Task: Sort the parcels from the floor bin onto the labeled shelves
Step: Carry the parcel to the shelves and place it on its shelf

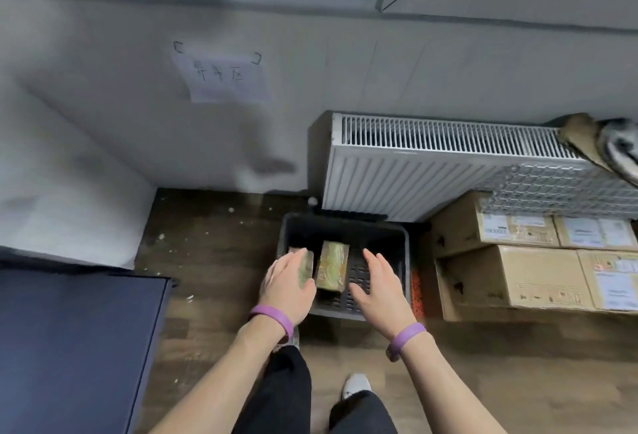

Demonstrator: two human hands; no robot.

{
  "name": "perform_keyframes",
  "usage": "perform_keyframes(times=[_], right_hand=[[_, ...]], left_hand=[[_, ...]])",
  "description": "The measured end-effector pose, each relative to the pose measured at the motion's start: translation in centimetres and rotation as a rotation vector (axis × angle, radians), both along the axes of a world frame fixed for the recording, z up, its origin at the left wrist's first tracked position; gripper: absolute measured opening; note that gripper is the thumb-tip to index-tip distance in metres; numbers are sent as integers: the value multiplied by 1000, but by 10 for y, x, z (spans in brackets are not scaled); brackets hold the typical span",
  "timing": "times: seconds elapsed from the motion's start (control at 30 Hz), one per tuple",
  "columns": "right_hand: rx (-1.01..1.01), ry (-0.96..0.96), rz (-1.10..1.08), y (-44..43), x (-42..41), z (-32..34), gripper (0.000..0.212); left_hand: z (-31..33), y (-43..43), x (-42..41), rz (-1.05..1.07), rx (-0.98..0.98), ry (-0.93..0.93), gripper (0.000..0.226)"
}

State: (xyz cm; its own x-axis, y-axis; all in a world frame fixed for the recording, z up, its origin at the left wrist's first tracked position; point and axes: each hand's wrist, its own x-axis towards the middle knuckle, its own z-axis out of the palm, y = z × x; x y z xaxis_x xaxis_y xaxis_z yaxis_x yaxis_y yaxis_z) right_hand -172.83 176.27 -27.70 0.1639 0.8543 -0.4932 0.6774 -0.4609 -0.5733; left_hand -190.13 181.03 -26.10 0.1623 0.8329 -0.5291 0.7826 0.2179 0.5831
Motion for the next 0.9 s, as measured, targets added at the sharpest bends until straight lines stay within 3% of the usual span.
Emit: perform_keyframes(times=[0.27, 0.7, 0.9], right_hand=[[-156, -2, 26, 47, 14, -132, 67], [-445, 10, 27, 71, 52, -500, 71], [-449, 210, -104, 64, 50, -588, 88]], left_hand=[[-135, 54, 24, -109, -120, 83, 57], [-506, 81, 72, -202, -270, 190, 64], [-599, 77, 82, -102, -378, 123, 77]])
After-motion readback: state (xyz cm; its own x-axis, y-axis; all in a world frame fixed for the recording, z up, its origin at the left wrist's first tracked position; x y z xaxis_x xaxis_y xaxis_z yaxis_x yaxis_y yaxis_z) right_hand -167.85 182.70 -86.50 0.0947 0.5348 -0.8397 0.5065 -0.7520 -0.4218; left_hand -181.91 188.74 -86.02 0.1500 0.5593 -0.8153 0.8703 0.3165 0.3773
